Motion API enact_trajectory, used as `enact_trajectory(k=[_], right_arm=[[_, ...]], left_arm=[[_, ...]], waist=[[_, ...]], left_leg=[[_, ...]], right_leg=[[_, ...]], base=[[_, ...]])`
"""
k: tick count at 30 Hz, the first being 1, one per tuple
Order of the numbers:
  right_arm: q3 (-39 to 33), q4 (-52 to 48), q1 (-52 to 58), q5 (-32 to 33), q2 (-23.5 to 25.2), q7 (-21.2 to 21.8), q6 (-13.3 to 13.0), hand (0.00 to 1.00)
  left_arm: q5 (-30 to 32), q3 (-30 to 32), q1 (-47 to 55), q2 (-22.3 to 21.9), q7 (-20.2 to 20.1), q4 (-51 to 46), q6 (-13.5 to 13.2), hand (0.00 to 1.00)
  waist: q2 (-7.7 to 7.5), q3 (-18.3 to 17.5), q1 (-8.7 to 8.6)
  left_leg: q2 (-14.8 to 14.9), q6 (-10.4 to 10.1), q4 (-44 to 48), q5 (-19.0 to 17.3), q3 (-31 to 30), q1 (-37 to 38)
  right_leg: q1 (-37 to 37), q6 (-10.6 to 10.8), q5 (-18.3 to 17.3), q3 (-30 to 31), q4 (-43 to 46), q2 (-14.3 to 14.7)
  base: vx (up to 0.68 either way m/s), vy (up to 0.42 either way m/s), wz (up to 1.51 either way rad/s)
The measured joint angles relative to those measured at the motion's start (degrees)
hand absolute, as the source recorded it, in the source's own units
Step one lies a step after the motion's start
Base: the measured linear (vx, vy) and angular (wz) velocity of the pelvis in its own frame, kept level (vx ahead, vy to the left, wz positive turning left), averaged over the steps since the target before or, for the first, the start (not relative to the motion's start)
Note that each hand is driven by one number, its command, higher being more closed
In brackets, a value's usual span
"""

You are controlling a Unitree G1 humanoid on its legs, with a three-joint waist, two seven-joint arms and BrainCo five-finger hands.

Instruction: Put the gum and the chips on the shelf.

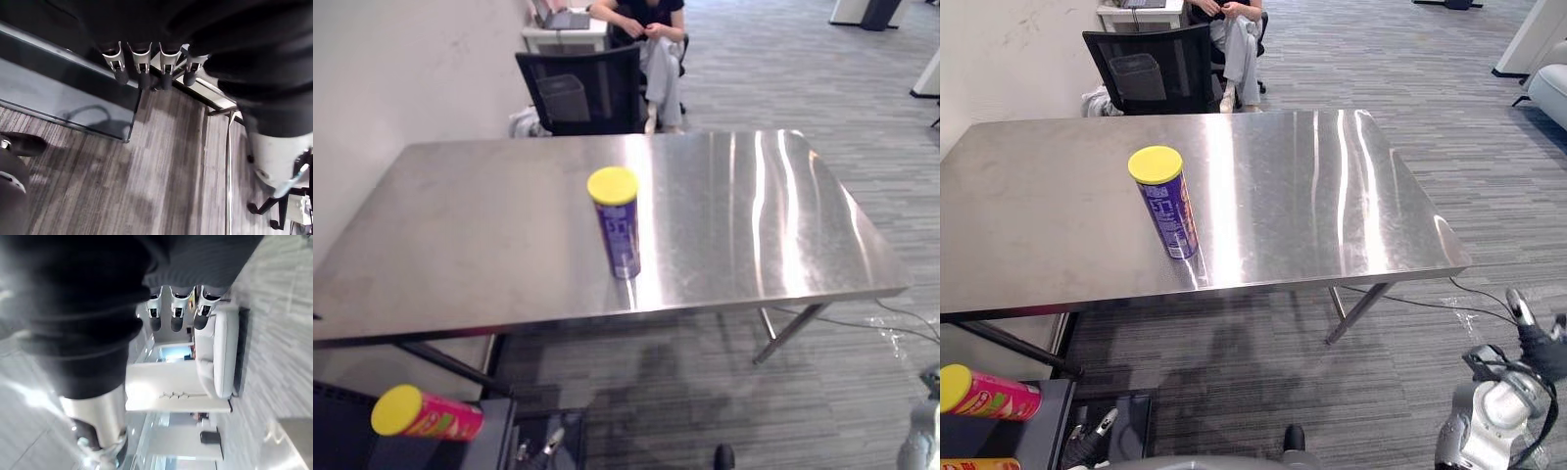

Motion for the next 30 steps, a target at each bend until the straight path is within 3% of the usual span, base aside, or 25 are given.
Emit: enact_trajectory(k=[9,12,15,20,30], right_arm=[[9.9,-13.3,-0.2,-1.2,-5.6,14.3,4.0,0.00],[15.7,-14.3,-0.9,0.2,-7.8,20.7,5.8,0.00],[18.9,-14.3,-3.1,1.7,-9.6,23.9,6.0,0.00],[25.6,-13.1,-8.2,3.6,-11.8,26.2,6.0,0.00],[32.8,-10.2,-12.2,3.6,-11.9,26.1,6.3,0.00]], left_arm=[[0.1,-1.2,-1.2,1.4,-3.0,-2.7,-1.2,0.00],[0.0,-2.5,-1.3,2.4,-4.2,-2.7,-1.7,0.00],[-0.1,-4.7,-2.0,2.5,-4.8,-2.9,-2.0,0.00],[-0.3,-8.2,-2.8,2.8,-6.0,-5.0,-2.4,0.00],[-1.0,-10.7,-2.3,2.9,-5.9,-5.0,-2.3,0.00]], waist=[[0.20,3.6,-0.10],[0.12,4.5,0.00],[0.34,6.1,-0.02],[0.62,8.4,0.29],[1.31,9.3,1.89]], left_leg=[[-0.4,0.3,1.7,0.2,-1.6,-2.7],[-0.5,0.3,2.4,0.2,-2.0,-3.0],[-0.9,0.3,4.4,0.2,-3.7,-4.4],[-0.9,1.2,7.8,-0.4,-5.2,-5.6],[-1.9,1.6,8.8,-0.4,-9.3,-6.3]], right_leg=[[-2.2,0.0,0.1,-0.3,1.8,-0.5],[-2.2,0.0,0.1,-0.7,2.0,-0.8],[-2.4,-0.2,-0.1,-1.8,3.3,-1.3],[-3.7,-0.4,-2.0,-2.5,8.1,-1.8],[-2.7,-0.6,-3.8,-6.1,11.6,-3.6]], base=[[-0.02,-0.001,0.02],[-0.02,0.006,0.06],[-0.04,0.018,0.19],[-0.07,0.013,0.12],[-0.08,-0.001,0.21]])
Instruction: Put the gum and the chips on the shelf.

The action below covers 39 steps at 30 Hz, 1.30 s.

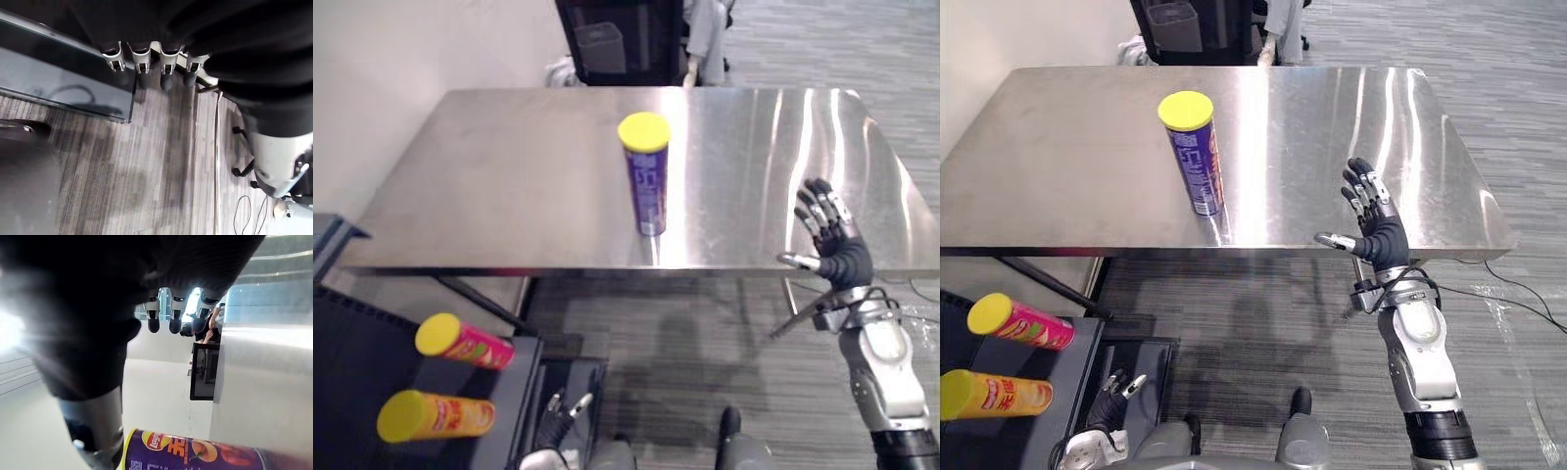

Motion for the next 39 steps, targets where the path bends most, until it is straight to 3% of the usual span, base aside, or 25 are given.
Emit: enact_trajectory(k=[3,16,34,39], right_arm=[[1.1,0.5,-1.7,-0.1,0.1,-0.2,0.6,0.00],[4.7,10.1,-10.8,-1.3,0.2,-5.1,3.5,0.00],[4.7,19.3,-19.4,-1.4,0.9,-8.7,3.6,0.00],[4.8,20.9,-21.5,-1.3,1.3,-9.9,4.2,0.00]], left_arm=[[0.0,-0.2,0.0,0.0,0.0,0.0,0.0,0.00],[1.0,-0.5,0.2,-0.4,-0.1,0.6,0.5,0.00],[1.2,-0.4,2.2,-1.1,-0.9,0.6,0.7,0.00],[1.3,-0.3,2.3,-1.2,-1.0,0.6,0.7,0.00]], waist=[[0.11,0.3,1.27],[0.70,0.7,3.19],[0.82,0.8,5.26],[0.85,0.8,6.63]], left_leg=[[-0.2,0.1,0.1,0.5,-0.6,-0.5],[-1.9,0.4,0.7,1.5,-4.2,-1.7],[-2.9,0.3,0.7,3.1,-8.4,-3.2],[-3.0,0.3,0.7,3.2,-8.8,-3.4]], right_leg=[[-0.1,-0.2,0.2,-0.7,0.3,-0.4],[1.0,0.7,0.1,-3.8,1.5,-2.2],[2.7,0.8,0.1,-8.3,1.4,-3.2],[2.9,0.8,0.1,-8.7,1.5,-3.2]], base=[[-0.02,0.004,0.16],[0.01,0.008,0.15],[-0.01,-0.004,0.13],[0.00,-0.001,0.04]])
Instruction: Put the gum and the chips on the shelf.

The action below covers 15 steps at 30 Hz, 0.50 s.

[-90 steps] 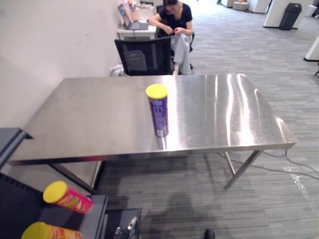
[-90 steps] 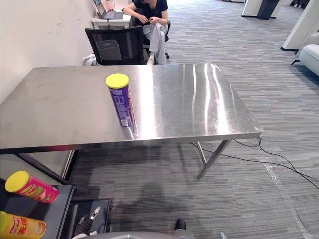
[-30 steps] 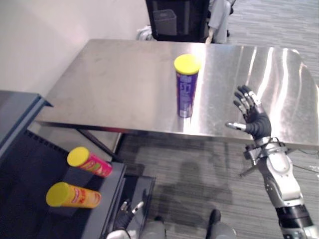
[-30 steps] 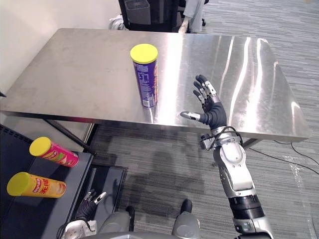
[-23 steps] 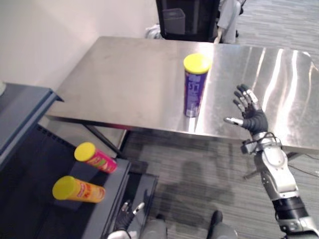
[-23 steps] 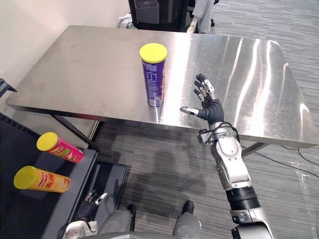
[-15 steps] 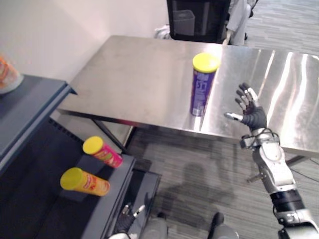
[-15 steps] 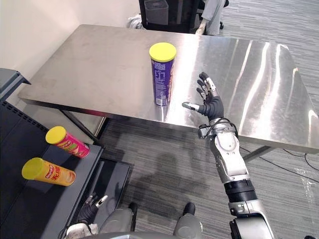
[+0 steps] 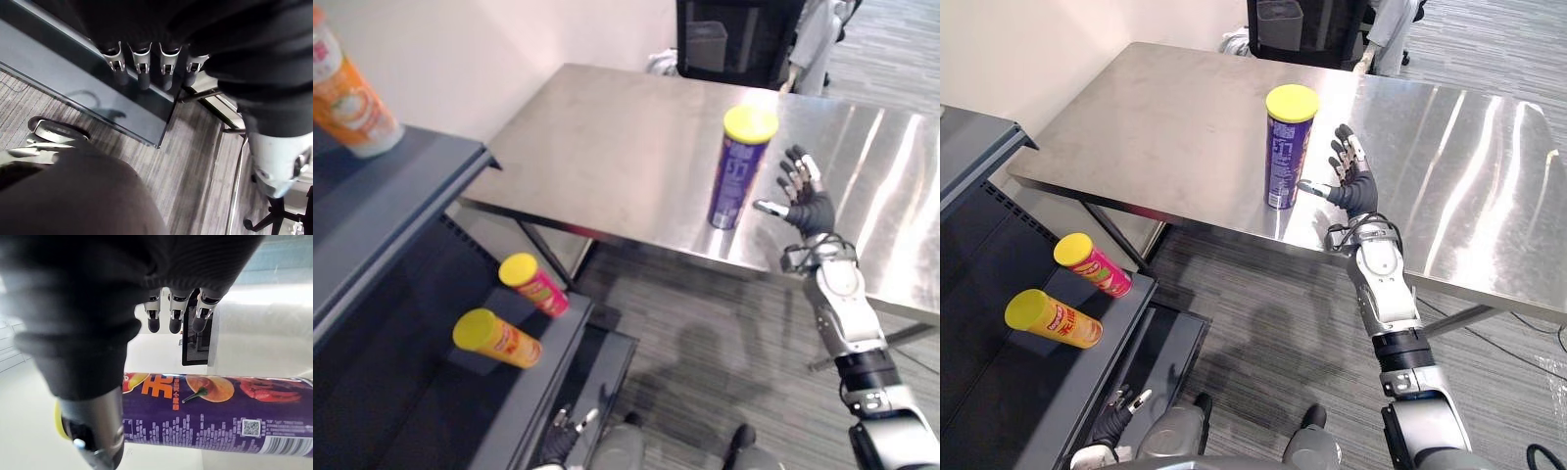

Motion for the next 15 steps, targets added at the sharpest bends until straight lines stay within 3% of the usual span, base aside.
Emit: enact_trajectory(k=[4,15], right_arm=[[0.0,2.5,-2.3,0.0,0.0,-1.1,0.5,0.00],[1.2,6.0,-6.0,0.1,0.0,-1.4,1.8,0.00]], left_arm=[[1.5,0.0,0.0,-0.1,0.0,0.0,0.0,0.00],[1.5,-0.3,0.0,-0.1,-0.1,0.0,-0.3,0.00]], waist=[[0.01,0.0,1.04],[-0.05,0.8,1.85]], left_leg=[[0.0,-0.1,0.0,0.2,-0.7,0.0],[-0.4,0.0,-0.4,0.9,-1.6,0.2]], right_leg=[[0.5,0.0,-0.1,-0.8,0.0,-0.1],[0.5,0.2,-1.1,-1.8,2.1,-1.5]], base=[[-0.01,-0.006,0.09],[-0.01,-0.001,0.06]])
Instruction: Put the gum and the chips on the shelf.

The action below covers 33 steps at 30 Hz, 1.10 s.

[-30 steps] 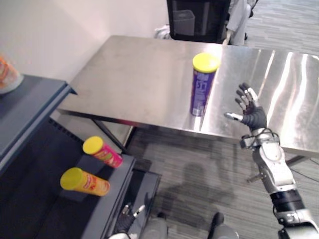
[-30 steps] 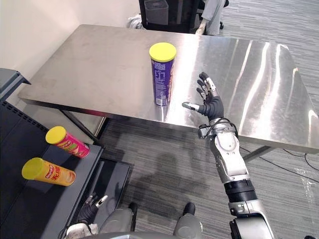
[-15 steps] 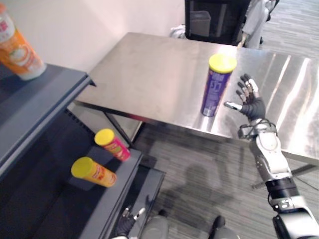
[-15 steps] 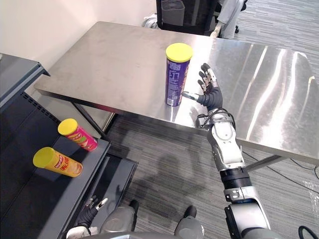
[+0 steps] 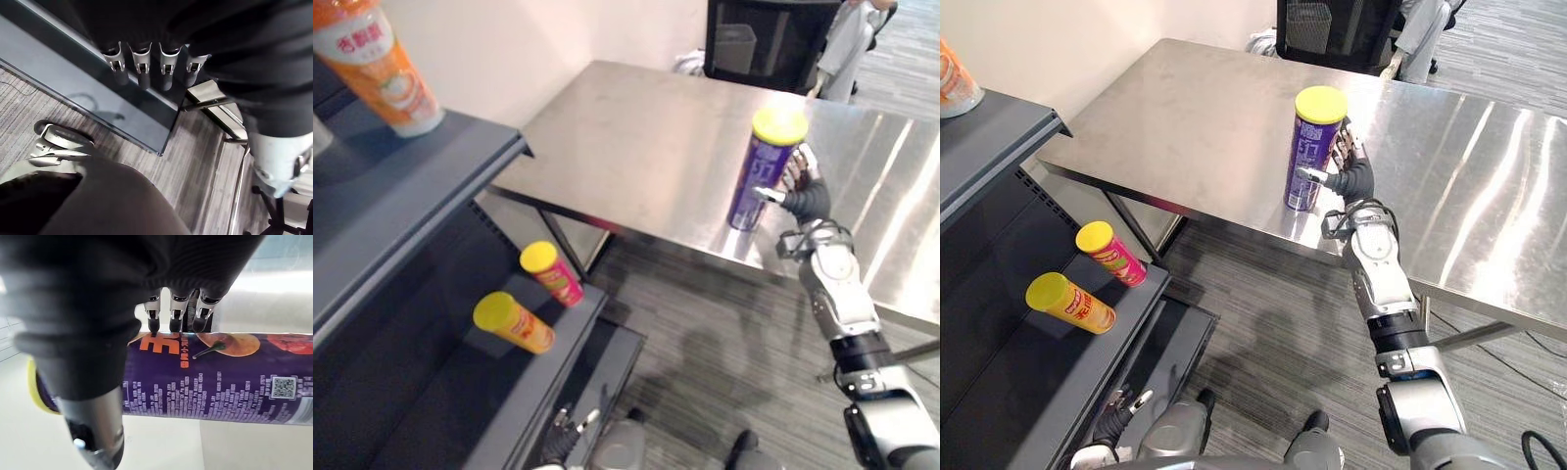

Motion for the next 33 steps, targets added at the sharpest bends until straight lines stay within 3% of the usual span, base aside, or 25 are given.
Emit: enact_trajectory(k=[4,5,16,28,33], right_arm=[[1.0,1.5,-0.4,0.1,0.0,0.1,0.7,0.00],[1.1,2.6,-0.5,0.1,0.1,0.1,0.9,1.00],[1.0,5.3,-1.5,0.2,0.6,-0.8,1.0,1.00],[1.2,6.7,-3.0,0.1,1.4,-2.7,0.7,1.00],[0.6,-1.8,-2.8,0.1,3.1,-4.9,0.7,1.00]], left_arm=[[0.0,-0.2,0.0,0.0,0.0,0.0,0.0,0.00],[0.0,-0.3,0.0,0.0,0.0,0.0,0.0,0.00],[0.0,-0.7,0.0,0.1,0.0,-0.3,0.0,0.00],[0.0,-1.8,0.0,0.4,0.2,-0.9,0.0,0.00],[0.0,-1.8,0.2,0.6,0.4,-0.8,0.1,0.00]], waist=[[-0.01,0.0,0.77],[-0.01,0.0,0.80],[-0.07,0.0,1.74],[-0.18,-0.1,2.25],[-0.22,-0.1,1.76]], left_leg=[[-0.2,-0.1,-0.7,0.5,-0.2,0.0],[-0.2,-0.1,-0.7,0.5,-0.4,0.2],[-0.3,-0.6,-1.3,0.8,-0.6,0.9],[0.4,-1.2,-1.6,1.2,-0.1,0.9],[1.7,-1.4,-1.9,1.1,1.1,1.2]], right_leg=[[-0.9,0.0,-0.8,-0.1,1.6,-0.4],[-0.8,0.0,-1.4,-0.3,2.3,-0.8],[-2.5,-0.3,-4.6,-0.4,7.1,-2.3],[-3.6,-0.5,-5.0,0.4,8.0,-1.9],[-3.9,-0.8,-4.3,1.7,6.3,0.0]], base=[[0.00,-0.010,0.04],[0.00,-0.006,0.13],[0.00,-0.003,0.02],[0.00,-0.002,-0.03],[0.01,-0.011,-0.15]])
